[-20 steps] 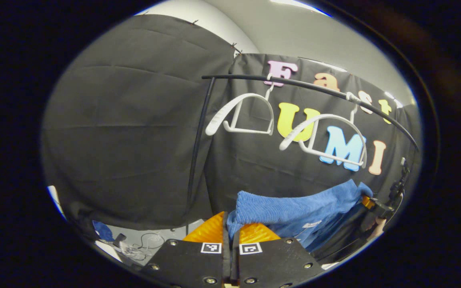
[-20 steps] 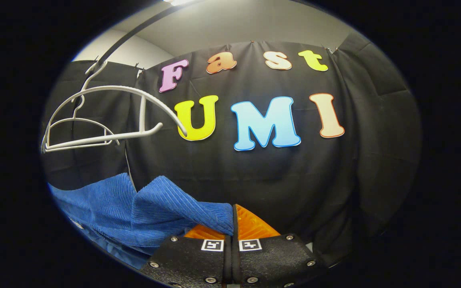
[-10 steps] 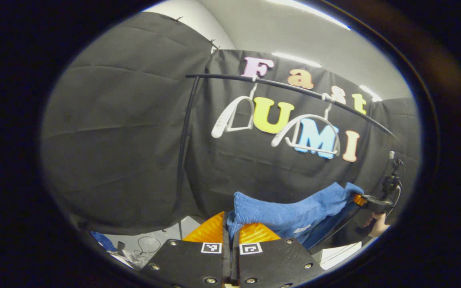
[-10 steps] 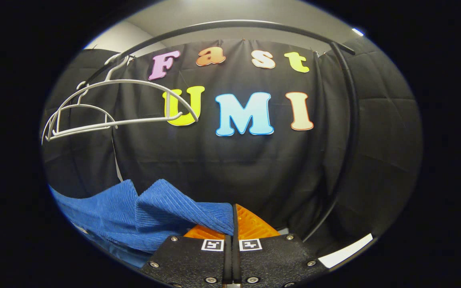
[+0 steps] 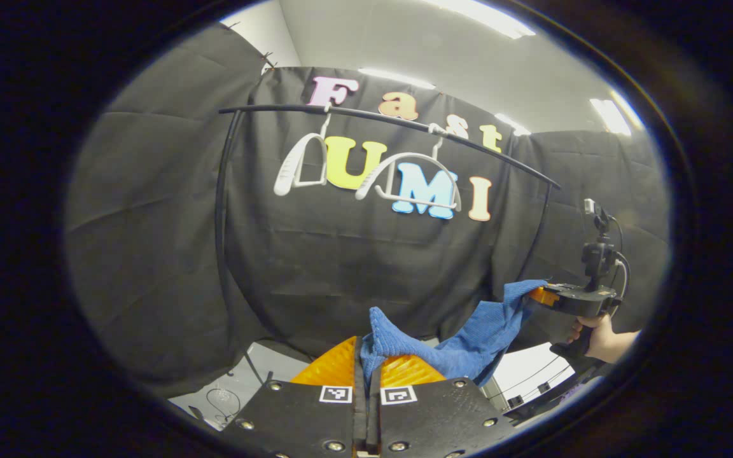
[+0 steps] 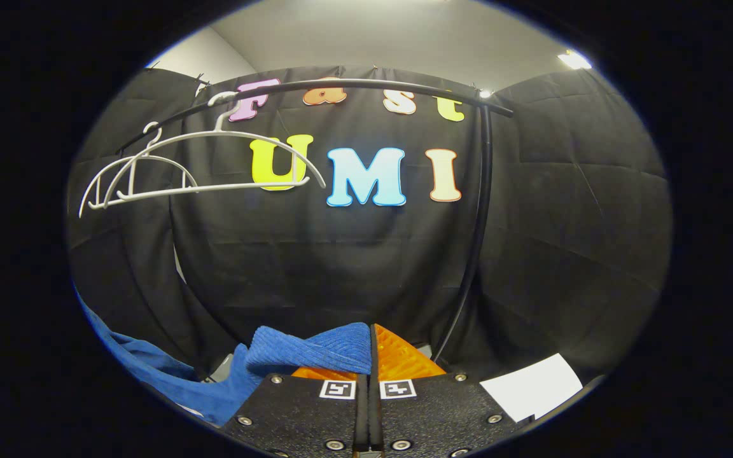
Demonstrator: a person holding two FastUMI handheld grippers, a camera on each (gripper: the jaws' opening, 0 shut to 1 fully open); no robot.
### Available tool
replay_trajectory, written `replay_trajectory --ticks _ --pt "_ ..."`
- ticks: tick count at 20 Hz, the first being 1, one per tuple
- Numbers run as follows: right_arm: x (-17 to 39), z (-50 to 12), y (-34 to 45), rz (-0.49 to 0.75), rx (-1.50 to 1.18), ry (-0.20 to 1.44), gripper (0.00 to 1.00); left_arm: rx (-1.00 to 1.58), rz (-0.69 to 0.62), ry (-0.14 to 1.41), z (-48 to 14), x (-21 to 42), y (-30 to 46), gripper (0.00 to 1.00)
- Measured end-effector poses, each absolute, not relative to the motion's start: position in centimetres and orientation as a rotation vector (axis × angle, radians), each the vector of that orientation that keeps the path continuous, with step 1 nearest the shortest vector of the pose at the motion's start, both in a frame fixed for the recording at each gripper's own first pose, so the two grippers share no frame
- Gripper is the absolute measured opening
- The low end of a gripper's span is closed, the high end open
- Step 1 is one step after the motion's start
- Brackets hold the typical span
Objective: Grasp the clothes on the hanger with both hands and then place them into the laundry hamper below.
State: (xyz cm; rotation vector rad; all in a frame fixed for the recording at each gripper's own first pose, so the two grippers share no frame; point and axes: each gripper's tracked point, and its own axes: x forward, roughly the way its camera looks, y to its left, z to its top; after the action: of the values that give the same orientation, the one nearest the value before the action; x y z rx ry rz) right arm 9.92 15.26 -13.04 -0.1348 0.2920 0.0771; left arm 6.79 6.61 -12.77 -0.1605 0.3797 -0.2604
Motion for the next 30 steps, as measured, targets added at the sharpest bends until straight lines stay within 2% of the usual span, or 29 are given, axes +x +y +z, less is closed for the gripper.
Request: replay_trajectory --ticks 5,14,21,30 --pt "5.8 -12.5 17.8 0.148 -0.119 0.31 0.0 -0.192 -0.319 0.411 -13.4 6.1 4.2 0.01" --pt "1.9 -15.7 21.4 0.283 -0.073 0.439 0.0 -0.186 -0.402 0.406 -12.6 6.3 -0.5 0.01" --pt "0.9 -20.0 20.2 0.28 -0.028 0.545 0.0 -0.173 -0.338 0.509 -18.0 6.9 -2.1 0.01" --pt "-1.2 -29.6 18.9 0.231 0.032 0.761 0.0 -0.099 -0.263 0.69 -29.2 6.3 -1.5 0.01"
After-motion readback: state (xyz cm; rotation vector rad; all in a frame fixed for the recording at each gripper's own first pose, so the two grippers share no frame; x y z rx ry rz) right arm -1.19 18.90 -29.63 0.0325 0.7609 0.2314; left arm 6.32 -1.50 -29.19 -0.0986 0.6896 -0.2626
